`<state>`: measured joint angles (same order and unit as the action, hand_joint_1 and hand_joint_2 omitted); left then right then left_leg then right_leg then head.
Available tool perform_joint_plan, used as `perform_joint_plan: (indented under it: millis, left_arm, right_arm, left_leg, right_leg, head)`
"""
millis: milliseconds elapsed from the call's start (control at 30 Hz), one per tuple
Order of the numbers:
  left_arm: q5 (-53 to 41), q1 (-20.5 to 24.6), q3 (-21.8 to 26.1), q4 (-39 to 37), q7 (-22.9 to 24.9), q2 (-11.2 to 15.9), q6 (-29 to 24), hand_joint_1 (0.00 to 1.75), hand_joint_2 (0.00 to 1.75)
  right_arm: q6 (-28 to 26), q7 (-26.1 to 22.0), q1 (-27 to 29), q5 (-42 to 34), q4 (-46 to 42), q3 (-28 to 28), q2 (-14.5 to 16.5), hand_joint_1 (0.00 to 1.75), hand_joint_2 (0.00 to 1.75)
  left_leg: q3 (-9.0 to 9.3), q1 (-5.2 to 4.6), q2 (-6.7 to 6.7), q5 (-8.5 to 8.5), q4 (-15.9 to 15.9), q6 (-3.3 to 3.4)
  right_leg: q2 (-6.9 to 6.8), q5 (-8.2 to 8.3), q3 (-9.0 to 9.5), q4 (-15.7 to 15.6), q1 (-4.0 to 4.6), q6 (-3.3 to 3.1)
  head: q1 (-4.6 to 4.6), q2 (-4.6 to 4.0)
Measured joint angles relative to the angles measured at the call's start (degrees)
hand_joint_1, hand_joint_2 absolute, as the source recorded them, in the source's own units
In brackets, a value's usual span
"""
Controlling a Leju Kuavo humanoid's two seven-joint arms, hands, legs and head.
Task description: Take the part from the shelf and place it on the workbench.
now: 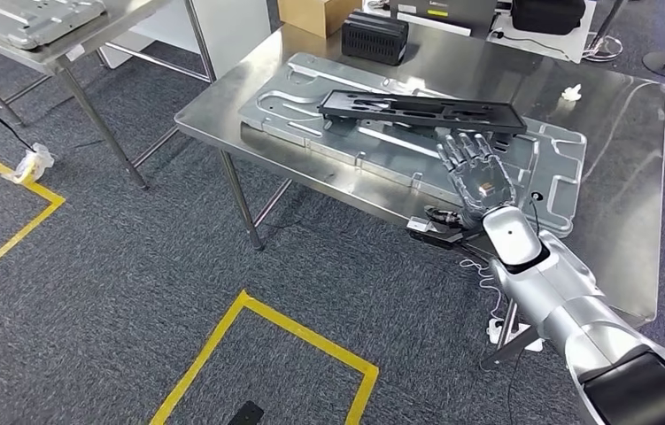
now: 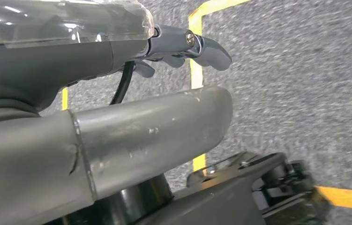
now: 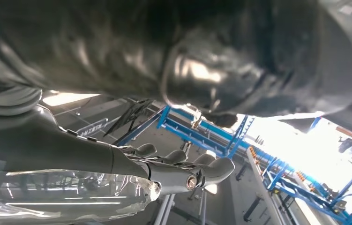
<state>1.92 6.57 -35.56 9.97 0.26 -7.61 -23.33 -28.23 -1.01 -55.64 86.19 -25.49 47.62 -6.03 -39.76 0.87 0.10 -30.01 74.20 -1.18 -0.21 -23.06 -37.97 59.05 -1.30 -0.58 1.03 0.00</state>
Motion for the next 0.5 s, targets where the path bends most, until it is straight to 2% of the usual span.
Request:
perform_joint_plan:
  millis: [33,67,100,133,167,200,233,267,300,367,400,433,467,500]
  left_arm:
    - [-0.01,0.05,0.0,0.0,0.0,0.0,-0.04,0.0,0.0]
    - [-0.02,0.15,0.0,0.0,0.0,0.01,-0.09,0.0,0.0]
    - [-0.03,0.31,0.0,0.0,0.0,0.01,-0.13,0.0,0.0]
    - [-0.04,0.45,0.01,0.0,0.0,0.01,-0.16,0.0,0.0]
    - [-0.05,0.55,0.01,0.0,0.0,0.01,-0.18,0.0,0.0]
    - [-0.04,0.52,0.02,0.0,0.01,0.01,-0.19,0.0,0.0]
    - [-0.02,0.4,0.03,0.0,0.01,0.02,-0.19,0.0,0.0]
    - [-0.01,0.26,0.04,0.0,0.02,0.02,-0.19,0.0,0.0]
    - [0.0,0.14,0.04,0.0,0.02,0.02,-0.17,0.0,0.0]
    - [-0.02,0.1,0.04,0.0,0.02,0.02,-0.15,0.0,0.0]
    - [-0.04,0.1,0.04,0.0,0.02,0.02,-0.15,0.0,0.0]
    - [-0.08,0.09,0.04,0.0,0.02,0.02,-0.15,0.0,0.0]
    - [-0.12,0.07,0.04,0.0,0.02,0.02,-0.15,0.0,0.0]
    - [-0.15,0.07,0.04,0.0,0.02,0.02,-0.15,0.0,0.0]
  right_arm:
    - [-0.02,-0.01,-0.01,-0.08,-0.01,-0.08,0.0,0.0,0.0]
    - [-0.04,-0.03,-0.04,-0.15,-0.05,-0.21,-0.01,0.0,0.0]
    - [-0.08,-0.04,-0.1,-0.21,-0.1,-0.42,-0.04,0.0,0.0]
    - [-0.1,-0.06,-0.18,-0.31,-0.15,-0.62,-0.08,0.0,0.0]
    - [-0.13,-0.11,-0.18,-0.4,-0.19,-0.79,-0.11,0.0,0.0]
    - [-0.15,-0.15,-0.07,-0.5,-0.18,-0.91,-0.17,0.0,0.0]
    - [-0.17,-0.2,0.18,-0.58,-0.18,-0.93,-0.23,0.0,0.0]
    - [-0.2,-0.26,0.47,-0.62,-0.17,-0.93,-0.3,0.0,0.0]
    - [-0.22,-0.29,0.71,-0.66,-0.17,-0.94,-0.38,0.0,0.0]
    - [-0.26,-0.33,0.89,-0.68,-0.17,-0.99,-0.46,0.0,0.0]
    - [-0.26,-0.32,0.92,-0.68,-0.17,-1.02,-0.51,0.0,0.0]
    - [-0.27,-0.32,0.99,-0.68,-0.17,-1.04,-0.56,0.0,0.0]
    - [-0.26,-0.32,1.06,-0.68,-0.17,-1.05,-0.59,0.0,0.0]
    - [-0.26,-0.31,1.11,-0.68,-0.17,-1.07,-0.62,0.0,0.0]
  left_leg:
    - [2.74,0.03,-0.01,1.04,-2.94,0.13]
    - [6.12,-0.06,-0.04,1.24,-7.09,0.32]
    - [9.01,-0.15,-0.08,0.67,-11.18,0.6]
    - [10.8,-0.34,-0.15,-0.06,-14.09,0.94]
    - [11.62,-0.57,-0.21,-0.52,-15.99,1.34]
    - [11.36,-0.6,-0.21,-0.34,-16.66,1.86]
    - [10.96,-0.61,-0.11,0.31,-16.86,2.39]
    - [10.48,-0.56,0.04,1.05,-17.08,3.04]
    - [9.87,-0.5,0.2,1.86,-17.24,3.64]
    - [8.16,-0.65,0.38,3.35,-17.14,4.42]
    - [7.22,-0.76,0.38,4.05,-17.05,4.52]
    - [6.23,-0.86,0.38,4.73,-16.94,4.53]
    - [5.24,-0.95,0.38,5.36,-16.76,4.48]
    - [4.24,-1.0,0.38,5.93,-16.49,4.39]
  right_leg:
    - [0.01,0.64,-0.71,0.08,0.0,0.22]
    - [0.02,1.22,-1.37,0.17,0.03,0.52]
    - [-0.01,1.84,-1.87,0.24,0.07,0.87]
    - [-0.05,2.51,-2.24,0.18,0.08,1.23]
    - [-0.1,3.23,-2.55,-0.04,0.07,1.64]
    - [-0.12,3.99,-2.75,-0.39,0.05,2.05]
    - [-0.06,4.04,-2.98,-0.52,-0.05,2.38]
    - [-0.02,2.81,-3.37,0.12,-0.09,2.59]
    - [0.05,0.46,-4.0,1.85,-0.14,2.7]
    - [0.1,-5.88,-5.67,8.62,-0.13,2.72]
    - [0.12,-7.74,-6.29,12.3,-0.09,2.76]
    - [0.14,-8.13,-6.38,15.08,-0.03,2.78]
    - [0.14,-7.18,-5.67,16.15,0.01,2.75]
    - [0.14,-5.63,-4.04,15.39,0.03,2.65]
  head:
    - [0.01,0.0]
    - [0.0,0.0]
    - [-0.02,0.0]
    - [-0.04,0.0]
    - [-0.07,0.0]
    - [-0.09,0.0]
    - [-0.08,0.0]
    - [-0.11,0.0]
    - [-0.14,0.0]
    - [-0.2,0.0]
    - [-0.19,0.0]
    - [-0.2,0.0]
    - [-0.19,0.0]
    - [-0.18,0.0]
